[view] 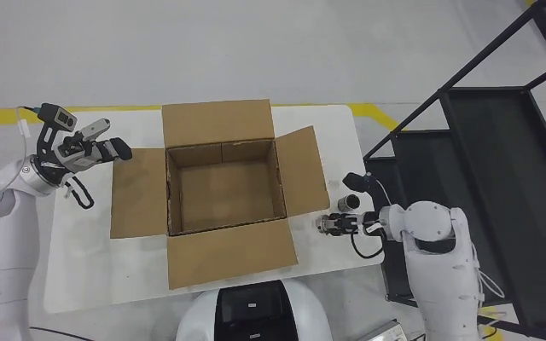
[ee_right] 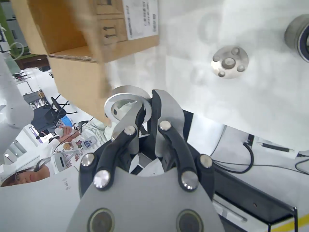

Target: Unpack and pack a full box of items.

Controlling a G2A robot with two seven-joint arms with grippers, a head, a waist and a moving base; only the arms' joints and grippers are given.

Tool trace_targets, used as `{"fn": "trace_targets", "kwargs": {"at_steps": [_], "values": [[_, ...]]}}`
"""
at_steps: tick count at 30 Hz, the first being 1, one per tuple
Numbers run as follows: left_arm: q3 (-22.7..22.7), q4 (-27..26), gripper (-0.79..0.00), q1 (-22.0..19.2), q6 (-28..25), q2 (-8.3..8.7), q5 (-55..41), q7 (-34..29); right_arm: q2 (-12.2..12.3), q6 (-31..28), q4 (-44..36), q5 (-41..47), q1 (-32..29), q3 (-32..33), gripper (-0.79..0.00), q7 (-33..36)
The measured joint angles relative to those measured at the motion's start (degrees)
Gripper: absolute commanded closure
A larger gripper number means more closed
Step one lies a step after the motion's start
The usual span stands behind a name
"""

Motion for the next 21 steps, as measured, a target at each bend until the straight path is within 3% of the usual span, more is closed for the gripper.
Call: {"fn": "trace_targets", "kwargs": {"at_steps": [7,15,21], "values": [[0.00,0.00,-0.785,0.00,0.00,0.00,0.00,0.00,1.58,5.24,4.05,-7.11,1.40,-0.48,0.000,-1.15],[0.00,0.00,-0.785,0.00,0.00,0.00,0.00,0.00,1.96,13.05,9.55,-11.86,0.41,-0.46,0.000,-10.72],[0.00,0.00,-0.785,0.00,0.00,0.00,0.00,0.00,1.92,13.70,13.95,-13.47,0.50,-3.68,0.000,-16.46]]}}
